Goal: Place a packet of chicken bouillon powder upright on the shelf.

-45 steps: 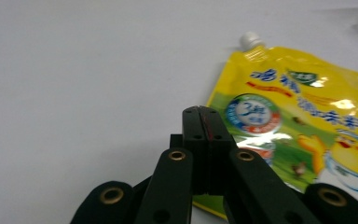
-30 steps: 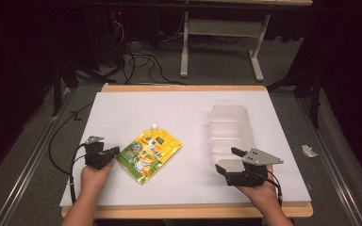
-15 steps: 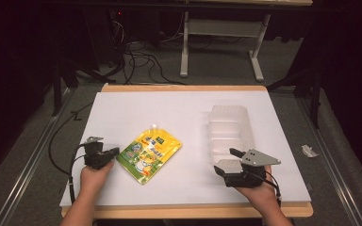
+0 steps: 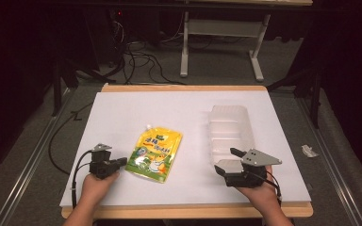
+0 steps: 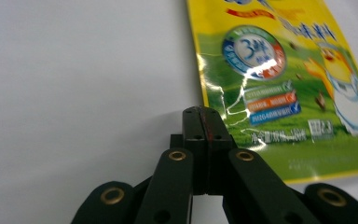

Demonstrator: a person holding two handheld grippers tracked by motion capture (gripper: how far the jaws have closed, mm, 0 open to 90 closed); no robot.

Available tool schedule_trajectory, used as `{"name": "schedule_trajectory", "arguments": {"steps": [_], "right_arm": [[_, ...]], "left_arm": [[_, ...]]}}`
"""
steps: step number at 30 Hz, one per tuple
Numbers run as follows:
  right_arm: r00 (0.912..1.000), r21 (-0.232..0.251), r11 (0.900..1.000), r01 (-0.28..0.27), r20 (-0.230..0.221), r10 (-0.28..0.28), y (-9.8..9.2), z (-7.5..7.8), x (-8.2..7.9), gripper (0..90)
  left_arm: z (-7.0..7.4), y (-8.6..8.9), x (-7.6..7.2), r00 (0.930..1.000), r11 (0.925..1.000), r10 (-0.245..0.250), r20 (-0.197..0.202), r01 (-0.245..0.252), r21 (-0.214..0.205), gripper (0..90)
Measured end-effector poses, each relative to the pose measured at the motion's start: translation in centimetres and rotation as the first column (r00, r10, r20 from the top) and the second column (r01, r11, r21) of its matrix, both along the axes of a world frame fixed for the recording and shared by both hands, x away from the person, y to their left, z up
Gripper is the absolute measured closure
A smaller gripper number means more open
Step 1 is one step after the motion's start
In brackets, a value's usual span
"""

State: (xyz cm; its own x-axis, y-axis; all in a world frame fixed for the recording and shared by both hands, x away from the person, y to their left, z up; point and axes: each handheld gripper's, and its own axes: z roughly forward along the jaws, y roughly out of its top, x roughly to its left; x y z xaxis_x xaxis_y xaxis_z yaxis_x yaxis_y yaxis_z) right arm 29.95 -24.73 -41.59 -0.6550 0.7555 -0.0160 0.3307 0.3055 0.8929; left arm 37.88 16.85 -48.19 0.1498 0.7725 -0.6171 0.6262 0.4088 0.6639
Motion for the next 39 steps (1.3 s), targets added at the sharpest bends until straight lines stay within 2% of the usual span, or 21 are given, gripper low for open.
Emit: {"name": "schedule_trajectory", "arguments": {"steps": [4,10,13,18,22,30,36,39], "right_arm": [[1.0,0.005,1.0,0.001,0.005,-0.002,-0.1,0.1,0.0,16.2],[1.0,0.009,1.0,0.0,0.006,0.0,-0.1,0.1,0.1,16.3],[1.0,0.006,1.0,0.001,0.001,-0.001,-0.1,0.1,0.1,16.3],[1.0,0.007,1.0,0.002,-0.001,-0.002,-0.2,0.1,0.1,16.7],[1.0,0.017,0.9998,0.005,-0.001,-0.005,-0.4,0.2,0.1,16.9],[0.9999,0.021,0.9996,0.016,-0.004,-0.016,-0.6,0.2,0.2,16.9],[0.9999,0.019,0.9997,0.016,0.002,-0.016,-0.8,0.2,0.3,16.9],[0.9998,0.019,0.9997,0.017,0.003,-0.018,-0.9,0.2,0.3,16.9]], "left_arm": [[0.1,-1.8,-1.2,0.9977,0.9973,-0.068,0.008,0.067,0.029,90.0],[0.1,-3.8,-2.4,0.9877,0.9861,-0.156,0.013,0.155,0.059,90.0],[0.2,-4.3,-2.7,0.9847,0.9831,-0.174,0.015,0.172,0.061,90.0],[0.4,-4.4,-2.7,0.9837,0.9827,-0.177,0.028,0.176,0.059,90.0],[0.9,-4.5,-2.9,0.9826,0.9838,-0.169,0.077,0.163,0.074,90.0],[1.2,-4.9,-3.2,0.9767,0.9827,-0.169,0.132,0.157,0.098,89.9],[1.6,-4.5,-2.8,0.9783,0.9899,-0.134,0.158,0.124,0.07,84.6],[1.6,-4.3,-2.6,0.9791,0.9911,-0.126,0.16,0.118,0.061,84.1]]}}
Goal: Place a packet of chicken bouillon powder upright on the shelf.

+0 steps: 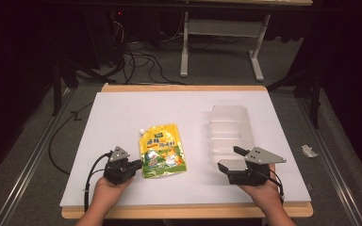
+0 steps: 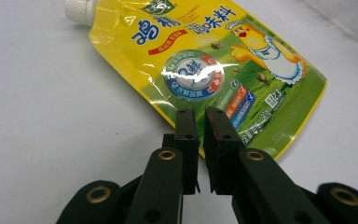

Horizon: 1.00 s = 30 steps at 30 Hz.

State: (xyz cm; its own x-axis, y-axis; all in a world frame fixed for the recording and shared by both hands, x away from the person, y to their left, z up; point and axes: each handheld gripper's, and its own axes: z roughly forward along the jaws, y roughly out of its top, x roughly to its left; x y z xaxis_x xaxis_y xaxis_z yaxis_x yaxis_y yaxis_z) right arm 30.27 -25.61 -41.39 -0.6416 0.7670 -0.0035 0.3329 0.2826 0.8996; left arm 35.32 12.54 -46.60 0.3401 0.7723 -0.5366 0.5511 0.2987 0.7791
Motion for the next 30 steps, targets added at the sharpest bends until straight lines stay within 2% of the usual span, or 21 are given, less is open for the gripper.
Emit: {"name": "schedule_trajectory", "arguments": {"steps": [6,9,10,15,18,19,22,23,25,26,29,30], "right_arm": [[0.9999,0.0,0.9999,0.014,-0.005,-0.014,-0.3,-0.1,0.2,16.8],[0.9998,0.006,0.9998,0.017,-0.008,-0.017,-0.6,-0.1,0.3,16.1],[0.9998,0.005,0.9998,0.017,-0.006,-0.017,-0.6,-0.1,0.3,16.0],[0.9999,0.003,0.9999,0.016,-0.004,-0.016,-0.7,-0.1,0.3,15.9],[0.9999,0.002,0.9999,0.015,-0.001,-0.015,-0.6,-0.1,0.3,16.0],[0.9999,0.001,0.9999,0.016,-0.003,-0.016,-0.6,-0.1,0.2,16.0],[0.9999,-0.002,0.9999,0.015,-0.001,-0.015,-0.5,-0.2,0.2,16.1],[0.9999,-0.002,0.9999,0.015,-0.003,-0.015,-0.5,-0.2,0.2,16.0],[0.9999,-0.004,0.9999,0.011,-0.001,-0.011,-0.5,-0.2,0.2,16.1],[0.9999,-0.003,0.9999,0.01,-0.002,-0.01,-0.5,-0.2,0.2,16.1],[0.9999,-0.009,0.9999,0.011,-0.01,-0.011,-0.3,-0.3,0.2,16.1],[1.0,-0.009,0.9999,0.006,-0.006,-0.006,-0.3,-0.4,0.2,16.1]], "left_arm": [[0.0,0.1,0.5,0.9997,0.9996,0.022,0.005,-0.022,-0.016,76.4],[0.0,0.3,0.8,0.9991,0.9992,0.036,0.021,-0.035,-0.021,66.1],[0.1,0.4,1.2,0.9985,0.9984,0.045,0.031,-0.044,-0.034,63.1],[0.3,0.7,2.2,0.9962,0.9956,0.076,0.043,-0.073,-0.06,52.6],[0.3,0.6,3.4,0.9945,0.9929,0.1,0.032,-0.097,-0.069,49.5],[0.3,0.6,3.8,0.9934,0.9903,0.113,0.021,-0.111,-0.084,46.6],[0.2,0.3,5.2,0.9925,0.9877,0.123,0.003,-0.122,-0.098,42.0],[0.2,0.3,5.2,0.9925,0.9877,0.123,0.003,-0.122,-0.098,41.6],[0.3,0.4,6.1,0.9908,0.9809,0.135,-0.011,-0.135,-0.14,41.0],[0.3,0.5,6.6,0.99,0.9766,0.138,-0.031,-0.141,-0.162,41.2],[0.0,0.5,8.0,0.989,0.974,0.132,-0.068,-0.142,-0.177,40.1],[-0.1,0.6,8.5,0.9873,0.9675,0.136,-0.082,-0.15,-0.204,39.8]]}}
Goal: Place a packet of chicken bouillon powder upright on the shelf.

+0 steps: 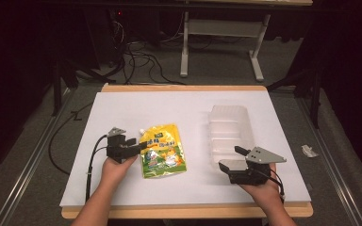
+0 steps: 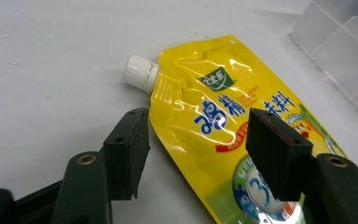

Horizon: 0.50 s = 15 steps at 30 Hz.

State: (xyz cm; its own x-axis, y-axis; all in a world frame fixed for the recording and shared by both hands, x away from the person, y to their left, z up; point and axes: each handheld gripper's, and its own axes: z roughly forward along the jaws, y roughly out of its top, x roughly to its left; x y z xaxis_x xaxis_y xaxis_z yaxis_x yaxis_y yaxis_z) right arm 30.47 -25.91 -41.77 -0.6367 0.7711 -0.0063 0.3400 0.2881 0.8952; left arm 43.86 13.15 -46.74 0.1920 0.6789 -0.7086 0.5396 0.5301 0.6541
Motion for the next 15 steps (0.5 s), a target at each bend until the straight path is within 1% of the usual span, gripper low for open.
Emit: {"name": "schedule_trajectory", "arguments": {"steps": [2,4,6,8,9,10,11,12,13,15], "right_arm": [[1.0,-0.002,1.0,0.001,-0.005,-0.001,0.1,0.0,0.0,16.1],[1.0,-0.003,1.0,-0.002,-0.003,0.002,0.2,-0.1,-0.1,16.1],[1.0,-0.007,1.0,-0.005,-0.006,0.005,0.3,-0.1,-0.1,16.1],[1.0,-0.01,0.9999,-0.005,-0.007,0.005,0.4,-0.2,-0.2,16.1],[1.0,-0.009,0.9999,-0.006,-0.008,0.006,0.5,-0.2,-0.2,16.1],[0.9999,-0.009,0.9999,-0.009,-0.007,0.009,0.5,-0.2,-0.3,16.1],[0.9999,-0.011,0.9999,-0.009,-0.006,0.009,0.6,-0.2,-0.3,16.2],[0.9999,-0.014,0.9999,-0.01,-0.007,0.01,0.6,-0.2,-0.3,16.1],[0.9999,-0.016,0.9998,-0.01,-0.005,0.01,0.7,-0.2,-0.3,16.2],[0.9999,-0.015,0.9998,-0.011,-0.01,0.01,0.8,-0.2,-0.4,16.2]], "left_arm": [[-0.2,0.2,0.7,0.9997,0.9988,0.019,-0.017,-0.02,-0.044,40.4],[-0.4,0.6,1.4,0.9988,0.9967,0.038,-0.03,-0.04,-0.07,40.8],[-0.8,0.9,1.9,0.9978,0.9952,0.047,-0.047,-0.051,-0.084,41.0],[-1.0,0.8,2.1,0.9974,0.9952,0.044,-0.056,-0.049,-0.085,41.3],[-1.0,0.8,2.1,0.9978,0.9949,0.048,-0.046,-0.052,-0.087,42.1],[-0.9,0.6,2.2,0.9974,0.9953,0.036,-0.062,-0.041,-0.088,43.0],[-1.0,0.5,2.2,0.9972,0.997,0.016,-0.073,-0.022,-0.075,42.3],[-1.1,0.2,2.2,0.9969,0.9977,0.007,-0.079,-0.012,-0.066,42.8],[-1.2,0.0,2.1,0.9966,0.9989,0.001,-0.082,-0.005,-0.048,42.9],[-1.3,-0.2,2.2,0.9957,0.9993,-0.002,-0.093,-0.002,-0.037,43.5]]}}
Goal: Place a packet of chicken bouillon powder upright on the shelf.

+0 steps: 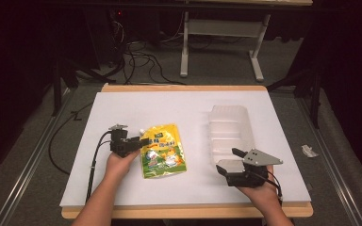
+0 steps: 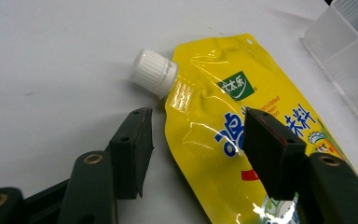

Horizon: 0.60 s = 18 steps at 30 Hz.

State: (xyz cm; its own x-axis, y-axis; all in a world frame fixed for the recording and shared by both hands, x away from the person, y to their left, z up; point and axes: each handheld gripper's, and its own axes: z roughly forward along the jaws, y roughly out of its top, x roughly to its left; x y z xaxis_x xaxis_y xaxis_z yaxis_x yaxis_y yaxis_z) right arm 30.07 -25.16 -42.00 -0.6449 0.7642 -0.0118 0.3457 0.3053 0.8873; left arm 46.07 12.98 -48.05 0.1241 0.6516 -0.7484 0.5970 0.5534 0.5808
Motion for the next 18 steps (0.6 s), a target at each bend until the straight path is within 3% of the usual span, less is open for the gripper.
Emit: {"name": "schedule_trajectory", "arguments": {"steps": [6,9,18], "right_arm": [[1.0,-0.006,1.0,-0.003,-0.001,0.003,0.11,-0.16,0.03,16.2],[1.0,-0.006,1.0,-0.001,-0.007,0.001,0.13,-0.19,0.03,16.3],[1.0,-0.009,0.9999,-0.004,-0.003,0.004,0.15,-0.22,0.02,16.5]], "left_arm": [[-0.08,0.64,0.28,0.9996,0.9983,0.003,-0.029,-0.005,-0.057,47.1],[-0.12,0.77,0.35,0.9988,0.997,-0.003,-0.049,-0.001,-0.078,54.2],[-0.21,0.78,0.24,0.9979,0.9971,-0.02,-0.061,0.015,-0.075,69.1]]}}
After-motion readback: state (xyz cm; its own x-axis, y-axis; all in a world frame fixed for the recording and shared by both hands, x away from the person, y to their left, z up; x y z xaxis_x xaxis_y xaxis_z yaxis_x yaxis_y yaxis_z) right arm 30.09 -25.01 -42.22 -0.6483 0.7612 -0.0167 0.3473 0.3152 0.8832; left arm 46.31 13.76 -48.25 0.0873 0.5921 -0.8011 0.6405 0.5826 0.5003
